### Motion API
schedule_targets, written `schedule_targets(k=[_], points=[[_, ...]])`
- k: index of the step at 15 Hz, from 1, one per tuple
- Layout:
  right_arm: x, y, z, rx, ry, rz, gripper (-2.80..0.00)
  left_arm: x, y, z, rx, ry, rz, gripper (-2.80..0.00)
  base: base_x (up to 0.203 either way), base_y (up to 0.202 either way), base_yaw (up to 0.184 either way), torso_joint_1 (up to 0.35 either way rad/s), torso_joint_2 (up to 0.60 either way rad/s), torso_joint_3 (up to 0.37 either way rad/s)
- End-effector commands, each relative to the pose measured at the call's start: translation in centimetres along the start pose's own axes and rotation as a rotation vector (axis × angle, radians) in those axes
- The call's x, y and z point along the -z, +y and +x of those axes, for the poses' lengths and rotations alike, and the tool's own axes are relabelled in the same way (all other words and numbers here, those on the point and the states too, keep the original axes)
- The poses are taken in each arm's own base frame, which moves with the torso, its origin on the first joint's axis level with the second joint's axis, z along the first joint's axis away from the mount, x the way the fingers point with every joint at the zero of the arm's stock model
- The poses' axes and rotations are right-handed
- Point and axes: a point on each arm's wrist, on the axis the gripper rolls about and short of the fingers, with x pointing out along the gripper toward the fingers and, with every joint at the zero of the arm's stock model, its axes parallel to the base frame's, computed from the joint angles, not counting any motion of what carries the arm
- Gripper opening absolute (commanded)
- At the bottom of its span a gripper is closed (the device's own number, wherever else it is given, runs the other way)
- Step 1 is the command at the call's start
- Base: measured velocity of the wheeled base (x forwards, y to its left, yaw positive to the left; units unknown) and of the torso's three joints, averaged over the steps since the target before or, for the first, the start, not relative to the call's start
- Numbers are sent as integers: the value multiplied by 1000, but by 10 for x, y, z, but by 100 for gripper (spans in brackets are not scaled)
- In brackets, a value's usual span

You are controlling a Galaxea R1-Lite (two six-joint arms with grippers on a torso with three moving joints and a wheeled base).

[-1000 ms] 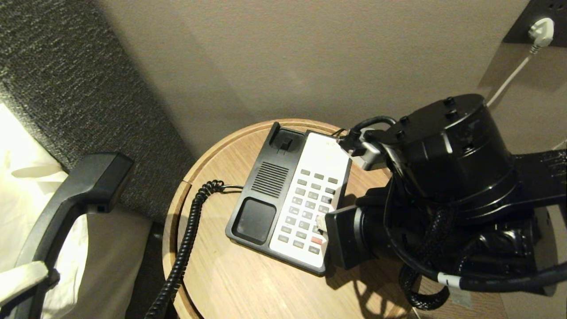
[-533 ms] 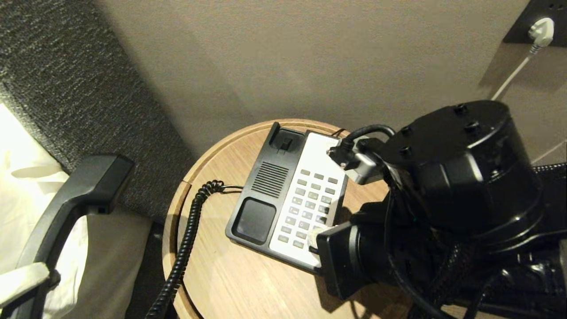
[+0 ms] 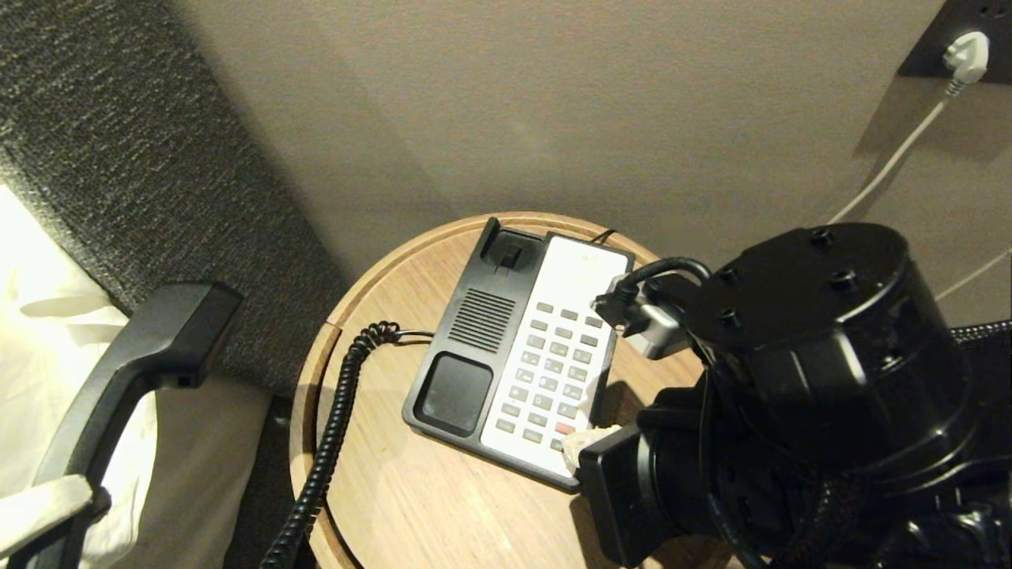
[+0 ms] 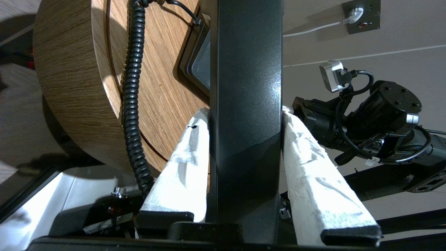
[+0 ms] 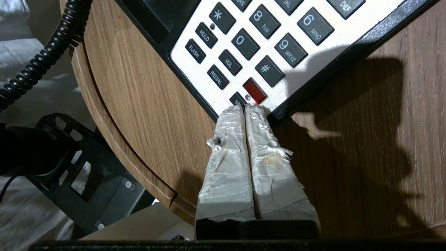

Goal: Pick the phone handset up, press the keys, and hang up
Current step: Dial the number

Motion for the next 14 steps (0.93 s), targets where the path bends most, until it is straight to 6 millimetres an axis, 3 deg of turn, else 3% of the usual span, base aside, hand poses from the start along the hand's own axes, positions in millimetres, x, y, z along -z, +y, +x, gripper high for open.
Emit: schedule_targets(k=[1,14], points=[[1,0,1,2,3,1,-280,1,1,0,-4,2,-5,-280,0,0,0,0,0,0],[5,-2,13,27,26,0,-280,1,1,-1,2,-2,-7,-280,0,0,0,0,0,0]])
